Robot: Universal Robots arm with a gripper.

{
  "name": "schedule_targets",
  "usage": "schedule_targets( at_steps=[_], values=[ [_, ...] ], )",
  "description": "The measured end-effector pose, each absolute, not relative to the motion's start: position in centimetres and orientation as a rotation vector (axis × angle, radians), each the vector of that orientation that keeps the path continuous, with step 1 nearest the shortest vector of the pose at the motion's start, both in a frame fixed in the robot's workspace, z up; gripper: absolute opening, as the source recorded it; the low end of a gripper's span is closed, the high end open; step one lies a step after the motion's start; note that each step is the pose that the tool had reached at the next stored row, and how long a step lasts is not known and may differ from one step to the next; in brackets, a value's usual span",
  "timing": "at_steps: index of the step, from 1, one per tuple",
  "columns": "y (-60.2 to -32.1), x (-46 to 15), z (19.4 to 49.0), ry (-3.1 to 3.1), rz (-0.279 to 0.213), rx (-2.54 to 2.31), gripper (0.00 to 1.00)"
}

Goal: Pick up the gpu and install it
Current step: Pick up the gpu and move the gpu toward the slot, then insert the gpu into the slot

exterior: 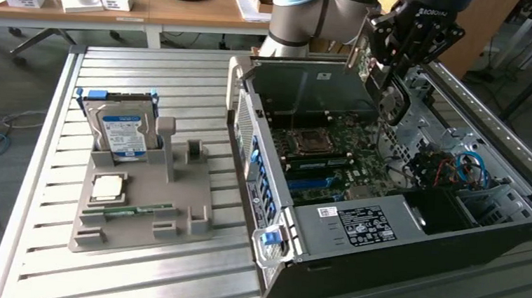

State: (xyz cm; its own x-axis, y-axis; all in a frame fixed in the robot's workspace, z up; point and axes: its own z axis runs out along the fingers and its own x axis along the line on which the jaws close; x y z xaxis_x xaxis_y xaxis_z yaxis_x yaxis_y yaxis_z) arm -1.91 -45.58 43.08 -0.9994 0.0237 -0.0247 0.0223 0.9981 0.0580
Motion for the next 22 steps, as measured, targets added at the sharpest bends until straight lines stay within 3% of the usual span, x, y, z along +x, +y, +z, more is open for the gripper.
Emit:
schedule_targets(
  at_steps=[22],
  values=[
    [-45.58,-1.35,43.04,3.115,0.09,0.028,0.26]
  ],
)
